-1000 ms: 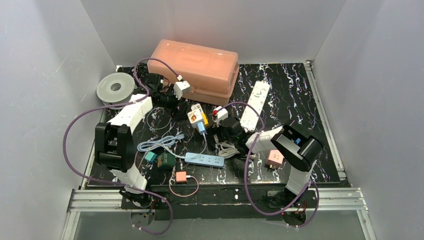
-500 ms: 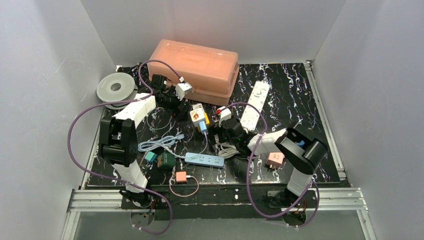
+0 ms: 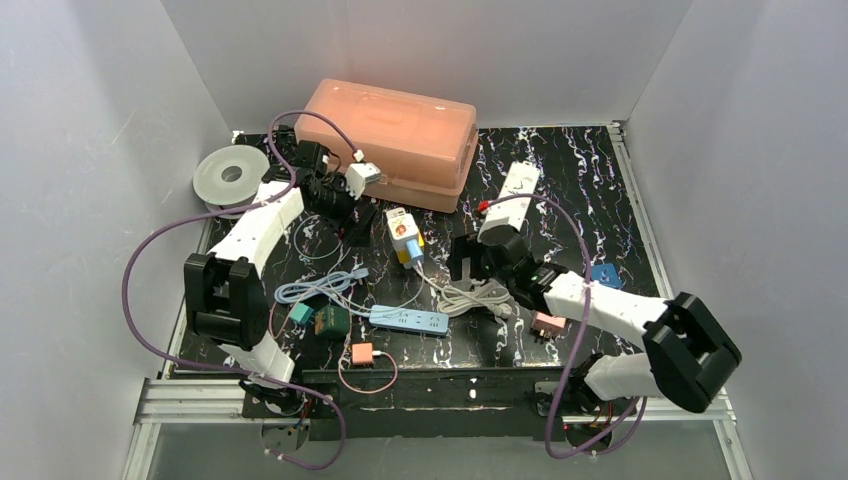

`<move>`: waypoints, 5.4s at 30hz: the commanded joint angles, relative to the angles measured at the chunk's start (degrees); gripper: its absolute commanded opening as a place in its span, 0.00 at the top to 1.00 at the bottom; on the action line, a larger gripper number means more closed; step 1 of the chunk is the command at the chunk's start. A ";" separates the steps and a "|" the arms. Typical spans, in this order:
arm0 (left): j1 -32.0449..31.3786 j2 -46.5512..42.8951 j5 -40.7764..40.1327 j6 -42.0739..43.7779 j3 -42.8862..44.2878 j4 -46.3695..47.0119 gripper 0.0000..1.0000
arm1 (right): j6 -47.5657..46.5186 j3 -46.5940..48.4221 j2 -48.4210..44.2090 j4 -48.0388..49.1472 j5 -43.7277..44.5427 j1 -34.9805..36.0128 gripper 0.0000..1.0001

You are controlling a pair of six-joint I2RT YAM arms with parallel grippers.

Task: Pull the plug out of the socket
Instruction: Remove the plug from the socket.

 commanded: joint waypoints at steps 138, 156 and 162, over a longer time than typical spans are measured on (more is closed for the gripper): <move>2.72 -22.46 43.21 121.40 -28.87 9.13 1.00 | -37.24 55.07 11.74 -45.41 -63.53 -2.65 0.36; 2.72 -23.93 35.89 92.74 -35.25 43.66 1.00 | -32.19 52.20 5.56 -38.50 -58.86 -3.18 0.14; 2.73 -24.49 35.21 89.25 -36.17 47.43 1.00 | -28.09 52.07 2.05 -34.60 -58.77 -5.88 0.13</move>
